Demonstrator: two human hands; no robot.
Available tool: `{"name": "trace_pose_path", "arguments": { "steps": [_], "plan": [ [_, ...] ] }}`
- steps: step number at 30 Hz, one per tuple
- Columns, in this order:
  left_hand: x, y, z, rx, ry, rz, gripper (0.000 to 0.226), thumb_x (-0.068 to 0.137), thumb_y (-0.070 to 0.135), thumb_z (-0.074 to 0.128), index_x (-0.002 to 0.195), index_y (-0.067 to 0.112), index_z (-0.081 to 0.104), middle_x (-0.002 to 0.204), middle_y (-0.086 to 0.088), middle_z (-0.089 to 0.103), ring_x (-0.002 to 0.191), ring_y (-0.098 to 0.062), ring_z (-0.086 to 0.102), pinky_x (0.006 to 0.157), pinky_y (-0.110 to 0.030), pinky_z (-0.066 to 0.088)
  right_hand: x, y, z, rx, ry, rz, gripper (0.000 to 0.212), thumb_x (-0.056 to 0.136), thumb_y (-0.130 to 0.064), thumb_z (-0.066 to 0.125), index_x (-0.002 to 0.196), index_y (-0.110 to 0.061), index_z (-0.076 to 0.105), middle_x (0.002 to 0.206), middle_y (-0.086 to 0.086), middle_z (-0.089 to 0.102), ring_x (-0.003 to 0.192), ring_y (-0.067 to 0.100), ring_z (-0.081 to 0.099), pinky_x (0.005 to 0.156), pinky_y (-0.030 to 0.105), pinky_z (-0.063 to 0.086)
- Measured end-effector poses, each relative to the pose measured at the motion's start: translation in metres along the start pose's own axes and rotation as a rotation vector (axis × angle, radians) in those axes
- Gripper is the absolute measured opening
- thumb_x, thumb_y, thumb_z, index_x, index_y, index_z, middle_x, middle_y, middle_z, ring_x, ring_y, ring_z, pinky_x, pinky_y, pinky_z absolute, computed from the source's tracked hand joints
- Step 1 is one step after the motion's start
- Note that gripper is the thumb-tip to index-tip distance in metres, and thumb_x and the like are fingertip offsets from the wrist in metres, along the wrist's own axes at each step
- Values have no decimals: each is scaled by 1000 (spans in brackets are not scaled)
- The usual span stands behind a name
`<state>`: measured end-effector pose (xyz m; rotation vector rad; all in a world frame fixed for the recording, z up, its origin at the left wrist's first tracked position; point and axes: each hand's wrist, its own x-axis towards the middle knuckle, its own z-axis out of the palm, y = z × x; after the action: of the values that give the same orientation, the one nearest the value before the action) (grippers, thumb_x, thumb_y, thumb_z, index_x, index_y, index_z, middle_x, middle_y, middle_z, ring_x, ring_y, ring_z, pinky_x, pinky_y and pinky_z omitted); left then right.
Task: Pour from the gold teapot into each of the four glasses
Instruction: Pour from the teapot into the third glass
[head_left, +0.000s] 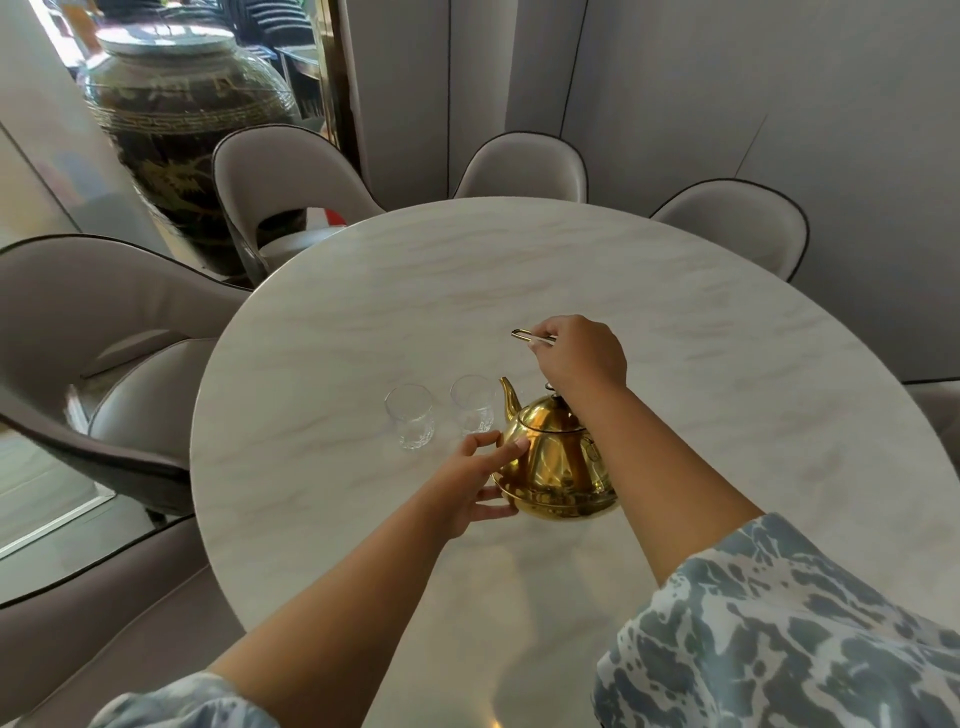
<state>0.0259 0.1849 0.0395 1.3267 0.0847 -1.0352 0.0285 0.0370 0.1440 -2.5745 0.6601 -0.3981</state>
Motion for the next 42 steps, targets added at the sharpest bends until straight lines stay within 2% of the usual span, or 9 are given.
{"name": "trace_pose_path", "arguments": {
  "steps": [7, 10, 13, 24, 39, 42],
  "plan": [
    [-8, 2, -14, -40, 34, -5, 62, 80, 36, 77, 133, 22, 48, 118, -10, 54, 108, -37, 62, 84, -50, 60, 14, -25, 13, -78, -92, -47, 24, 95, -23, 62, 115, -16, 74, 102, 7, 75, 90, 25, 69, 64, 26, 43],
    [-11, 4, -16, -57, 30, -7, 59, 80, 38, 76, 130, 21, 50, 122, -13, 52, 108, -39, 63, 79, -48, 61, 24, -33, 17, -143, -130, -51, 20, 94, -20, 62, 105, -15, 77, 95, 6, 75, 83, 24, 67, 61, 25, 44],
    [-13, 5, -18, -75, 16, -13, 59, 81, 39, 76, 129, 19, 50, 125, -17, 52, 109, -42, 64, 81, -50, 61, 33, -38, 23, -189, -163, -43, 18, 90, -17, 62, 100, -15, 77, 92, 6, 74, 84, 26, 68, 62, 26, 49],
    [-13, 5, -17, -75, -13, -17, 54, 83, 40, 72, 127, 17, 51, 123, -19, 53, 107, -41, 65, 87, -52, 58, 41, -39, 27, -223, -186, -14, 18, 90, -17, 64, 103, -13, 76, 96, 8, 74, 86, 27, 67, 62, 26, 46],
    [-18, 8, -14, -58, -33, -6, 52, 85, 41, 69, 127, 16, 50, 114, -18, 56, 93, -36, 70, 82, -47, 61, 43, -40, 23, -255, -206, -11, 23, 89, -18, 64, 110, -15, 74, 104, 8, 72, 95, 28, 67, 65, 27, 45],
    [-19, 8, -13, -55, -33, -6, 54, 84, 42, 70, 128, 16, 50, 116, -19, 55, 97, -38, 69, 83, -47, 60, 42, -42, 22, -262, -214, -14, 22, 90, -19, 64, 110, -14, 74, 104, 8, 72, 94, 28, 66, 64, 27, 45]
  ]
}}
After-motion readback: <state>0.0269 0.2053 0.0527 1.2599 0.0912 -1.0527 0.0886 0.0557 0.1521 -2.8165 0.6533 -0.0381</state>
